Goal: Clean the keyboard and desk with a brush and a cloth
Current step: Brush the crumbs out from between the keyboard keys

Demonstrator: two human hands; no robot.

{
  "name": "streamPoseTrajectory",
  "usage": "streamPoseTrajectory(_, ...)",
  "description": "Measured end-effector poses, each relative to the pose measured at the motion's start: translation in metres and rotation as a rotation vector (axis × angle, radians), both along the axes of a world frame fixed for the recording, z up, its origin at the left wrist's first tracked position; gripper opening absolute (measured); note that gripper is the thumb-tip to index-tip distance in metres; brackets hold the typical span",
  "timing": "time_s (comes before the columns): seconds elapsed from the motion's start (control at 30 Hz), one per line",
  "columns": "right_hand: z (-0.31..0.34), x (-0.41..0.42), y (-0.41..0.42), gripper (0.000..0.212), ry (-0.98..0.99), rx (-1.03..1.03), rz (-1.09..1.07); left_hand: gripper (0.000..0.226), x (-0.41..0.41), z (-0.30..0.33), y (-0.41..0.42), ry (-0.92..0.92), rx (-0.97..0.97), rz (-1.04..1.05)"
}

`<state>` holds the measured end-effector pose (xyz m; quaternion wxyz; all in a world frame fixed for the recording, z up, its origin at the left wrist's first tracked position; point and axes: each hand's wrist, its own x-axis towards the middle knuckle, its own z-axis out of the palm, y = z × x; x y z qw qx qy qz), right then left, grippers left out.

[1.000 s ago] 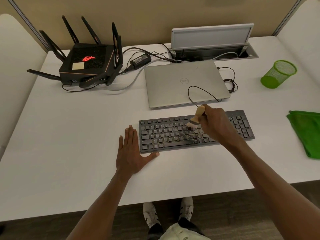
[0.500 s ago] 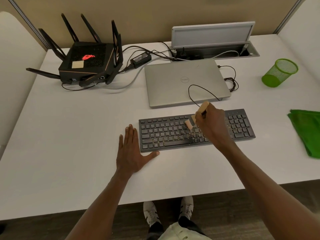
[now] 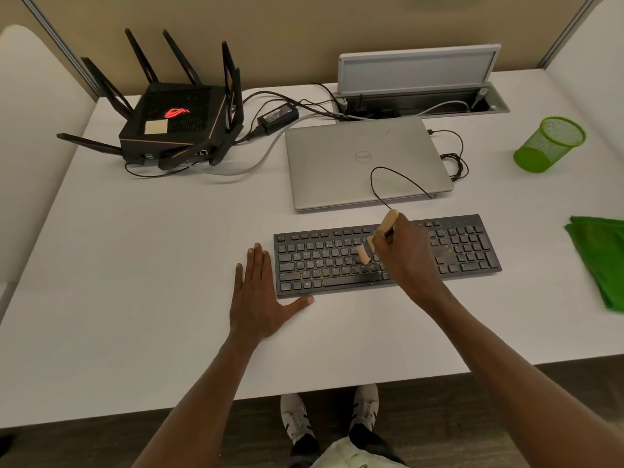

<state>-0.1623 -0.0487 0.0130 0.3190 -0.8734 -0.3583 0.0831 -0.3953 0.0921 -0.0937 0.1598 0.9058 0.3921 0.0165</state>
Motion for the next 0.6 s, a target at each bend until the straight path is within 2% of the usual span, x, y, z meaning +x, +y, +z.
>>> streamPoseTrajectory(0.13,0.002,-0.001,-0.011,0.015,0.011,-0.036,0.013,0.139,-0.001,0.0,0.0,-0.002,0.003,-0.005)
streamPoseTrajectory(0.27,0.005,0.004,0.001,0.013,0.06,0.066,-0.023,0.138,0.0,0.0,0.0,0.007,0.015,-0.008)
streamPoseTrajectory(0.33,0.002,0.001,0.004,0.012,0.049,0.062,0.013,0.138,0.0,0.0,0.0,0.005,0.017,-0.006)
streamPoseTrajectory(0.47,0.001,0.002,-0.005,0.011,-0.057,-0.074,0.103,0.138,0.0,0.0,0.0,0.009,0.014,-0.006)
streamPoseTrajectory(0.6,0.016,0.006,-0.005,0.014,-0.08,-0.034,0.268,0.139,0.0,0.0,0.0,0.009,0.017,-0.015)
